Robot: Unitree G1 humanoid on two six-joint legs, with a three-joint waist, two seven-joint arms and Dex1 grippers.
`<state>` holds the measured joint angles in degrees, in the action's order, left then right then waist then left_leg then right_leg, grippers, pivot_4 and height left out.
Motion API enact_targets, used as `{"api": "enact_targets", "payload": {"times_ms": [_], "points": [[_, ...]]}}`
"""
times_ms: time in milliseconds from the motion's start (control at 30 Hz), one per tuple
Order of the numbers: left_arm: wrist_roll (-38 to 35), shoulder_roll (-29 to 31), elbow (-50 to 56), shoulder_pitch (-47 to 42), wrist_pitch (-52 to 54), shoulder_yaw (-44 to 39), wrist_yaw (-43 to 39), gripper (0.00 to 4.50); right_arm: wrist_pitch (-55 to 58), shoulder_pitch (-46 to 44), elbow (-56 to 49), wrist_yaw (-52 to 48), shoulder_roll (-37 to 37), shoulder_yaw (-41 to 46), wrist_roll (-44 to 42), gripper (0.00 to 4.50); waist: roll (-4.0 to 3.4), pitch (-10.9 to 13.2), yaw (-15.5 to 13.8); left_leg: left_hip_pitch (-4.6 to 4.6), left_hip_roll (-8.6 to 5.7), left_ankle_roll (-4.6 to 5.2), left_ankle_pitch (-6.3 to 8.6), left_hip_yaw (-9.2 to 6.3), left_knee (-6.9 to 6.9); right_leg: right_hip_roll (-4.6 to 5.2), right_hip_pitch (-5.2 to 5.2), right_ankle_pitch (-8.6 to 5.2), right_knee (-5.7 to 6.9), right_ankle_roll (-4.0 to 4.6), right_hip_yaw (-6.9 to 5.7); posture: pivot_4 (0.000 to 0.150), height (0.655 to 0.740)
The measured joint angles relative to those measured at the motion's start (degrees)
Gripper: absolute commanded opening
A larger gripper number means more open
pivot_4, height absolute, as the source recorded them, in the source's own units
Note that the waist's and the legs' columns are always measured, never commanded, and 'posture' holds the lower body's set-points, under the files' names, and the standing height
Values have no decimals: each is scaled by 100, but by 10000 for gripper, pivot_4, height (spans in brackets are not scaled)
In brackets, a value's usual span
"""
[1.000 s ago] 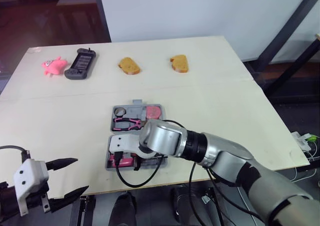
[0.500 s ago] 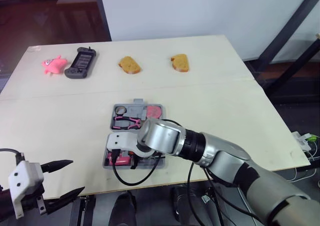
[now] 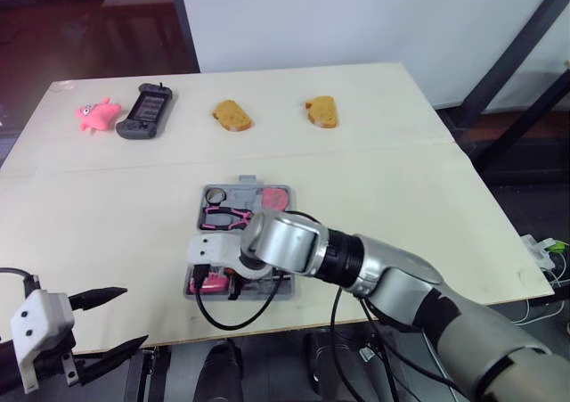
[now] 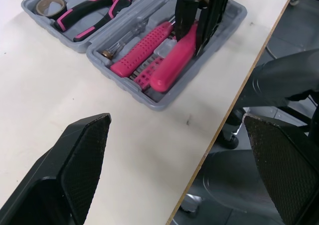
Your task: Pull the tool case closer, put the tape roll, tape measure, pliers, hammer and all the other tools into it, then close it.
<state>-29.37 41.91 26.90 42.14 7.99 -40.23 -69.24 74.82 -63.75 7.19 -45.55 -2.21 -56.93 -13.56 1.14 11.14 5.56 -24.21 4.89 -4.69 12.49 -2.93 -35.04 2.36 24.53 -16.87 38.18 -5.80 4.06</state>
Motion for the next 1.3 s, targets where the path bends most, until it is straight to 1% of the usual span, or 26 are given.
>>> {"api": "enact_targets", "payload": {"times_ms": [433, 767, 833, 867, 1000, 1100, 1200, 1300], "points": [[2, -15, -34, 32, -14, -1, -46, 45000, -111, -6, 368, 9, 307, -51, 168, 4241, 0, 0, 26, 3, 1, 0, 0, -1, 1, -2, 0, 3, 2, -5, 0, 1500, 7400], [6, -15, -53, 31, -14, -1, -47, 45000, -241, -9, 540, -44, 343, -10, 224, 4241, 0, 0, 30, 4, 1, 0, 0, -2, 0, -3, 0, 4, 8, -7, 0, 1500, 7400], [7, -14, -88, 27, -14, 0, -47, 45000, -264, -9, 545, -46, 345, -9, 226, 14523, 0, 0, 30, 5, 1, 0, 0, -2, 0, -3, 0, 4, 9, -6, 0, 1500, 7400], [7, -14, -100, 26, -13, 0, -47, 45000, -269, -11, 545, -44, 346, 6, 256, 17909, 1, 0, 29, 5, 1, 0, 0, -2, 0, -3, 0, 4, 10, -6, 0, 1500, 7400], [7, -9, -111, 12, -14, 0, -51, 45000, -254, -38, 448, -75, 325, 125, 259, 35564, 1, -1, 8, 3, 0, 0, 0, -3, 0, -2, 2, 4, 10, -7, -1, 1500, 7400], [7, 3, -128, -9, -14, 0, -56, 45000, -172, -177, 137, -219, 198, 334, 141, 35564, 1, -1, -3, -1, 0, 0, 0, -3, -3, -1, 2, 4, 10, -8, -2, 1500, 7400], [5, 10, -150, -32, -8, 1, -55, 45000, -137, -387, -259, -426, 21, 878, -78, 35564, 1, -2, -10, -2, 0, 0, 0, -3, -6, -1, 1, 4, 10, -8, -3, 1500, 7400], [-15, 25, -152, -207, 22, 11, -49, 45000, -490, -340, -751, -599, -249, 1341, -244, 35564, 6, -4, -24, -2, 0, 0, 0, -5, -6, -1, -2, 4, 9, -8, -5, 1500, 7400]]}}
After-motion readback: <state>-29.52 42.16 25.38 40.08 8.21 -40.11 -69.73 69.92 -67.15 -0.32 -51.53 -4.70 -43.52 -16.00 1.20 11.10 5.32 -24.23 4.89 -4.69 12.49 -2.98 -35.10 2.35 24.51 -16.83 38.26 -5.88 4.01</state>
